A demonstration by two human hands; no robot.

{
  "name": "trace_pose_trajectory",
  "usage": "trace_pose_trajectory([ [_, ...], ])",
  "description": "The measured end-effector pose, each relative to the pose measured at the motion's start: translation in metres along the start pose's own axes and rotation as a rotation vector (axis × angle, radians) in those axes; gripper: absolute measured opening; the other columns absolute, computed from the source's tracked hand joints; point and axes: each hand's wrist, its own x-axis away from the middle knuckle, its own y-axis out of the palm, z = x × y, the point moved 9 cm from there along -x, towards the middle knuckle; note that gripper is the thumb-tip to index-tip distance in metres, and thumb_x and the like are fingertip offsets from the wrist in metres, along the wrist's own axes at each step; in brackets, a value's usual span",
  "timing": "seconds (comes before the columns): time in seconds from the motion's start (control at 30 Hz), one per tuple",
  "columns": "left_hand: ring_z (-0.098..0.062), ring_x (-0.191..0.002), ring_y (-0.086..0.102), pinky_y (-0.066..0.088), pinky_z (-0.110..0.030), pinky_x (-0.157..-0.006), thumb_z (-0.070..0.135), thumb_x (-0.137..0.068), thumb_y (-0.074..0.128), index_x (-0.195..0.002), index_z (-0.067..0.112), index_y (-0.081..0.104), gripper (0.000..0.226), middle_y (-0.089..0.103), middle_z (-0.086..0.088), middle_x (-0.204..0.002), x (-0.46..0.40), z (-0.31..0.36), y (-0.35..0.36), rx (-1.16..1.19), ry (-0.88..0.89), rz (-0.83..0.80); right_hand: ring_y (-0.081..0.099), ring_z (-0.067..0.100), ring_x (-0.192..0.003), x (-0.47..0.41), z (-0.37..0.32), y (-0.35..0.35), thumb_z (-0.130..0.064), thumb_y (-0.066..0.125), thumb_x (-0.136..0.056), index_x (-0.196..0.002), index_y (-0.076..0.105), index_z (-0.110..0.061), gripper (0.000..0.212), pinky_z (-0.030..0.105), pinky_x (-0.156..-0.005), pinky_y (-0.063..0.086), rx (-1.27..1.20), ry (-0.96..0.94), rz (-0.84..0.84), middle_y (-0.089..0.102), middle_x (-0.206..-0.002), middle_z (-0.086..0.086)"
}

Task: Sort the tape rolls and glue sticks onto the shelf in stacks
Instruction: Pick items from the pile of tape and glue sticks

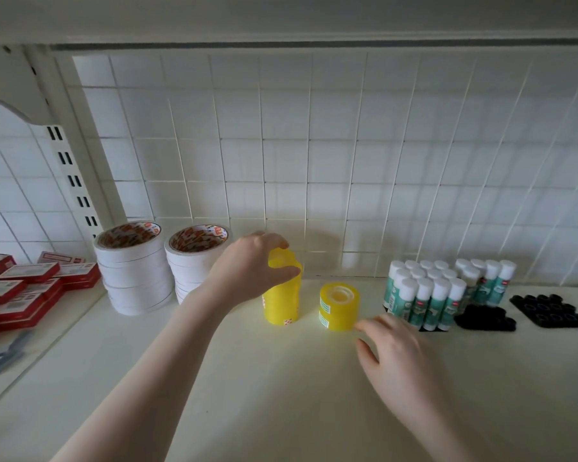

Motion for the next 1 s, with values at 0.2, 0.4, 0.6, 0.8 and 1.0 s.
trace_pose_trajectory([
  [0.2, -0.019, -0.107, 0.054, 0.04, -0.027, -0.085, 0.044, -0.078, 0.069, -0.12, 0.023, 0.059, 0.048, 0.059, 0.002, -0.119, 0.0, 0.001, 0.002, 0.026, -0.016, 0.01, 0.057, 0.022, -0.053, 0.001, 0.003, 0.001, -0.008, 0.085, -0.052, -0.069, 0.067, -0.018, 0.027, 0.031, -0.042, 0.044, 0.001, 0.006, 0.01, 0.054, -0.062, -0.002],
  [0.4, -0.019, -0.109, 0.054, 0.042, -0.03, -0.089, 0.045, -0.077, 0.069, -0.122, 0.023, 0.058, 0.052, 0.058, 0.002, -0.122, 0.002, 0.001, 0.008, 0.038, -0.043, -0.006, 0.056, 0.022, -0.051, 0.002, 0.003, 0.001, -0.007, 0.087, -0.047, -0.066, 0.067, -0.018, 0.03, 0.029, -0.04, 0.043, 0.006, 0.004, 0.012, 0.055, -0.06, -0.002],
  [0.6, -0.018, -0.106, 0.055, 0.044, -0.031, -0.09, 0.044, -0.072, 0.074, -0.12, 0.026, 0.059, 0.053, 0.058, 0.001, -0.119, 0.006, -0.002, 0.011, 0.131, -0.079, 0.0, 0.056, 0.021, -0.049, 0.002, 0.003, 0.001, -0.006, 0.087, -0.044, -0.065, 0.067, -0.019, 0.032, 0.028, -0.038, 0.042, 0.0, 0.0, 0.014, 0.055, -0.058, -0.002],
  [0.8, -0.017, -0.112, 0.051, 0.038, -0.024, -0.086, 0.04, -0.074, 0.074, -0.124, 0.027, 0.056, 0.055, 0.057, 0.004, -0.125, 0.009, -0.004, 0.009, 0.167, -0.104, 0.035, 0.057, 0.021, -0.05, 0.003, 0.003, 0.001, -0.006, 0.087, -0.044, -0.068, 0.068, -0.02, 0.034, 0.027, -0.039, 0.041, -0.013, 0.009, -0.001, 0.055, -0.059, -0.003],
  [1.0, -0.016, -0.114, 0.05, 0.037, -0.023, -0.088, 0.04, -0.073, 0.075, -0.125, 0.025, 0.056, 0.057, 0.056, 0.004, -0.127, 0.008, -0.004, 0.011, 0.186, -0.119, 0.037, 0.057, 0.019, -0.049, 0.004, 0.003, 0.001, -0.007, 0.087, -0.044, -0.068, 0.068, -0.02, 0.034, 0.026, -0.038, 0.041, -0.019, 0.016, -0.022, 0.056, -0.059, -0.005],
])
